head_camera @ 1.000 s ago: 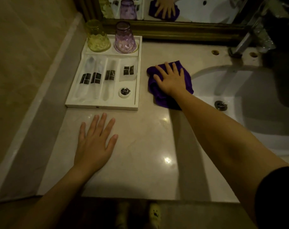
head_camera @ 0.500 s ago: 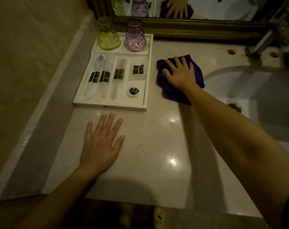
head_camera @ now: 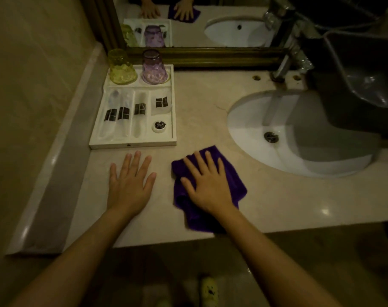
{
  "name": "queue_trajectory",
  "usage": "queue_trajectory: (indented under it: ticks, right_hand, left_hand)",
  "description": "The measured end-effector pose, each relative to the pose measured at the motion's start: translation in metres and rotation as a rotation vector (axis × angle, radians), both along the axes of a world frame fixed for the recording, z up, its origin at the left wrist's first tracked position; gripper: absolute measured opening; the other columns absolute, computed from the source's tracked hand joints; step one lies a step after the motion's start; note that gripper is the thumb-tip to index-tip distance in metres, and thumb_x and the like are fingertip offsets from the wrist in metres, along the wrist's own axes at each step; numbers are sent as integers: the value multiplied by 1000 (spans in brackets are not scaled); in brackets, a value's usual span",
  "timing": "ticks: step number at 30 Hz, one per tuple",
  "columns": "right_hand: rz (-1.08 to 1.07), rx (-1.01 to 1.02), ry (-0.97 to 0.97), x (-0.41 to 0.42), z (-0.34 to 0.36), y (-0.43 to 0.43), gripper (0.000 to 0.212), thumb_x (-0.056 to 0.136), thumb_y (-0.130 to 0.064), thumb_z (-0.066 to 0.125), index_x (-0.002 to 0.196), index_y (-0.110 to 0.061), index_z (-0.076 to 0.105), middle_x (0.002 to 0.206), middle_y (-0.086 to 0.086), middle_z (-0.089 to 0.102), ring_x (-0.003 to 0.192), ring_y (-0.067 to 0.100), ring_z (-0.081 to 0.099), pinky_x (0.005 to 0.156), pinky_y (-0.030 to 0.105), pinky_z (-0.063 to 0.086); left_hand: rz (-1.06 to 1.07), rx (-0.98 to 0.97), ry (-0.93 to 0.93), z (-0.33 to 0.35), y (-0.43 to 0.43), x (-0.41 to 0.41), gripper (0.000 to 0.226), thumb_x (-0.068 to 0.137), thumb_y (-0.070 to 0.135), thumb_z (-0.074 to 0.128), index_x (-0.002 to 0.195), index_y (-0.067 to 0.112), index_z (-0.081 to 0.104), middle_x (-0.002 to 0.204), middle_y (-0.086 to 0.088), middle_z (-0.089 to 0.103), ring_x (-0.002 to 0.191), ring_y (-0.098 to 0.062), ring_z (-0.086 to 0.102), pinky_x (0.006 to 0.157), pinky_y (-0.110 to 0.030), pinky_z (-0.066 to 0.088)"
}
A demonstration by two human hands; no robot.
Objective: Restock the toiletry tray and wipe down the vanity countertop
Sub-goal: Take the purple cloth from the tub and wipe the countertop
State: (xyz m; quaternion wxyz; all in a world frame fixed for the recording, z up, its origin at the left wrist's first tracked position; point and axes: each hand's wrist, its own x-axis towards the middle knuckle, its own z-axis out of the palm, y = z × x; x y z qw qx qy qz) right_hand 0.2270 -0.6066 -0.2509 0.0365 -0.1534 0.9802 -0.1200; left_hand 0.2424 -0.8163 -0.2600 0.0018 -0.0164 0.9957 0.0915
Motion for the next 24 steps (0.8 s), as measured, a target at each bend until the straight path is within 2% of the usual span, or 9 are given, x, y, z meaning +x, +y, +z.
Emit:
queue_trajectory:
  ticks: [4,8,10,12,15,18,20,22,24]
  right_hand:
    - [-34,-5,-19,47,2,-18,64,88,-60,13,147,-34,12,159,2,7,146,26,-4,116,50,-8]
    - [-1,-104,-91,76,9,-26,69,87,-65,16,147,-34,0,159,2,-5,145,24,-13,113,44,-19]
    - [31,-185,-152,85,15,-16,78,85,-67,28,147,-35,-5,158,1,-9,144,20,-15,113,40,-17]
    - [92,-145,-193,91,21,1,89,82,-66,42,147,-31,-7,158,2,-11,144,17,-16,113,35,-16]
    - [150,-49,-166,101,25,19,92,82,-54,56,149,-25,-1,159,2,-8,145,17,-11,112,30,-14]
    - [165,-79,-134,104,25,27,83,85,-46,56,149,-25,6,159,1,-2,146,17,-4,113,28,-10]
    - [182,-72,-115,103,24,34,76,87,-46,53,148,-27,12,159,0,5,146,16,3,117,30,-3]
    - [182,-74,-111,102,23,43,69,88,-44,53,147,-28,19,158,-1,12,145,16,10,118,31,6]
    - [167,-94,-111,100,23,53,64,88,-39,54,145,-28,27,156,-1,20,144,16,17,117,32,12]
  left_hand:
    - [-4,13,-47,1,-1,-1,57,92,51,8,145,33,-1,158,3,-3,142,-11,-12,115,-48,-8]
    - [20,270,-66,15,1,0,54,95,47,15,146,31,5,158,3,2,143,-11,-8,115,-46,-10]
    - [-110,440,-95,26,7,5,55,95,47,24,145,32,8,158,3,6,141,-8,-7,113,-41,-10]
    - [-301,569,-226,36,15,16,63,87,55,35,142,39,10,156,7,9,139,-4,-5,112,-33,-5]
    - [-522,434,-394,37,25,36,85,71,69,54,135,50,2,153,16,-4,139,-3,-9,111,-31,0]
    - [-592,259,-342,33,26,46,99,64,71,60,135,47,-6,146,19,-16,133,-1,-14,111,-31,-2]
    - [-623,156,-282,33,31,50,102,64,74,56,140,41,-4,148,15,-18,135,-4,-18,112,-32,-7]
    - [-644,108,-229,32,43,55,100,65,74,53,145,34,7,154,11,-9,140,-9,-12,114,-33,-3]
    - [-638,120,-163,33,59,59,95,68,69,56,145,27,21,155,7,8,140,-13,3,114,-31,8]
